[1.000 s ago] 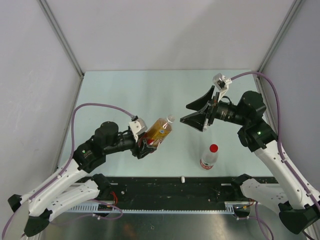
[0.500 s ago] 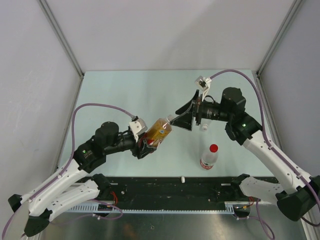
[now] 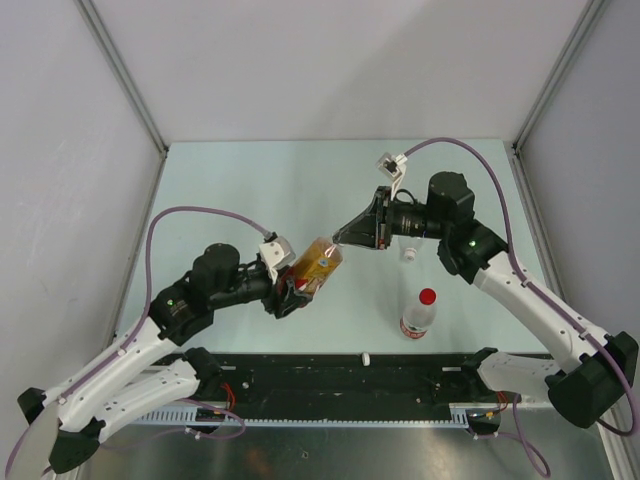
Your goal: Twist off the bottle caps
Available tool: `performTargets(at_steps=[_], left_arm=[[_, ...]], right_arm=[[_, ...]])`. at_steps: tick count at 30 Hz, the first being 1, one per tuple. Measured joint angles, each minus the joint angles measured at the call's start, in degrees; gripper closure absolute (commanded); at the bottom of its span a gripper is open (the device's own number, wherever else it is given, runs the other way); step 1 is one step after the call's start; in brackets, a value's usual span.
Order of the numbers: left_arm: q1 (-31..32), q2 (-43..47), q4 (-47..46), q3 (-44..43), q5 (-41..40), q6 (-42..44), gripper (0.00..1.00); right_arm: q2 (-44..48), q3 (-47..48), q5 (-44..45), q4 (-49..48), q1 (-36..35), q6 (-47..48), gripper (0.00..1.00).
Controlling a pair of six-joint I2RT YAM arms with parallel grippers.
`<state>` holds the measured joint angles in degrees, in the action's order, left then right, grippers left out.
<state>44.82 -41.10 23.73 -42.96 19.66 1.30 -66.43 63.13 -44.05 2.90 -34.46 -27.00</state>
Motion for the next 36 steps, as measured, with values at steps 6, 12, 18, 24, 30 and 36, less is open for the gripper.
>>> performTargets(at_steps=[6, 12, 18, 24, 30, 36], left_arm=[[-0.1, -0.2, 0.0, 0.0, -0.5, -0.8, 0.7], [-0.1, -0.8, 0.0, 0.0, -0.6, -0.5, 0.04], [-0.1, -1.2, 0.0, -0.1, -1.5, -0.1, 0.01], [-0.1, 1.2, -0.1, -0.2, -3.8, -0.3, 0.01], [-1.2, 5.1, -0.5, -0.4, -5.2, -0.3, 0.01], [-7.2, 7.8, -0.7, -0.4, -5.4, -0.3, 0.01]], right_arm=[[-0.4, 0.0, 0.1, -0.3, 0.0, 0.5, 1.0], [-0.4, 0.0, 0.6, 0.1, 0.0, 0.6, 1.0], [-0.3, 0.0, 4.1, 4.2, -0.1, 2.3, 1.0], [0.0, 0.0, 12.4, 11.8, -1.7, 3.9, 1.0], [1.9, 0.0, 20.0, 16.2, -4.7, 5.0, 1.0], [2.6, 0.0, 27.2, 16.6, -7.8, 5.0, 1.0]])
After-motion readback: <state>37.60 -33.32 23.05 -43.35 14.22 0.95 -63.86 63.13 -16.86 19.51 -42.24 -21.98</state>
